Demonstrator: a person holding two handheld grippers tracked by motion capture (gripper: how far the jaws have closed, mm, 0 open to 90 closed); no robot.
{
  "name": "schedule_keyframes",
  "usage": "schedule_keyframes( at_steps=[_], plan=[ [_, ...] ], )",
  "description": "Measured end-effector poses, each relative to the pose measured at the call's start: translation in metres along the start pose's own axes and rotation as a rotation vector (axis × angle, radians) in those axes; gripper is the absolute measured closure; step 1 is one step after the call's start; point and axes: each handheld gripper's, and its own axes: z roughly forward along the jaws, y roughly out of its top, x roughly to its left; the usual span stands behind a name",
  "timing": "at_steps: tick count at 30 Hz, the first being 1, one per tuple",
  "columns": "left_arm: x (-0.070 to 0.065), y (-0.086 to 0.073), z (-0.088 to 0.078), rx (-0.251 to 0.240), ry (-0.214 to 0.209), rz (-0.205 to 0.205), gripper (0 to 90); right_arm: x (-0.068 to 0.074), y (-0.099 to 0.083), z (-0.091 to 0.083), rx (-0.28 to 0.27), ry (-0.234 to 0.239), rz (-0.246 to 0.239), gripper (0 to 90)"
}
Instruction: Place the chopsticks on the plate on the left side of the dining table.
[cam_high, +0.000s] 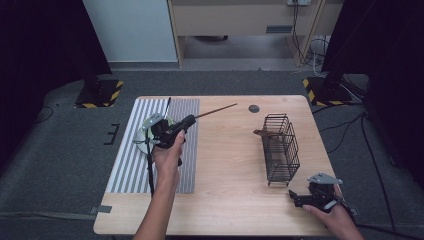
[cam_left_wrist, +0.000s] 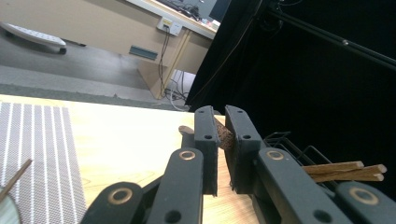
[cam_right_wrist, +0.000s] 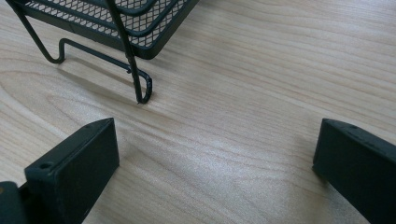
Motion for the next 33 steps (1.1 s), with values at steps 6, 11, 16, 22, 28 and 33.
schedule_keyframes(
  at_steps=[6, 11, 16, 22, 28, 33],
  plan=[
    [0.007, -0.007, -0.004, 0.008, 0.02, 0.0, 83.6, 0.0, 0.0, 0.0, 0.0, 0.0, 0.0, 0.4],
    [0.012, -0.011, -0.007, 0.012, 0.034, -0.002, 83.6, 0.0, 0.0, 0.0, 0.0, 0.0, 0.0, 0.4],
    [0.015, -0.013, -0.01, 0.011, 0.041, -0.004, 83.6, 0.0, 0.0, 0.0, 0.0, 0.0, 0.0, 0.4],
    [0.017, -0.019, -0.012, 0.023, 0.055, -0.01, 83.6, 0.0, 0.0, 0.0, 0.0, 0.0, 0.0, 0.4],
    [0.02, -0.025, -0.014, 0.027, 0.058, -0.015, 83.6, 0.0, 0.0, 0.0, 0.0, 0.0, -0.001, 0.4],
    [0.024, -0.029, -0.017, 0.029, 0.069, -0.019, 83.6, 0.0, 0.0, 0.0, 0.0, 0.0, 0.0, 0.4]
  ],
)
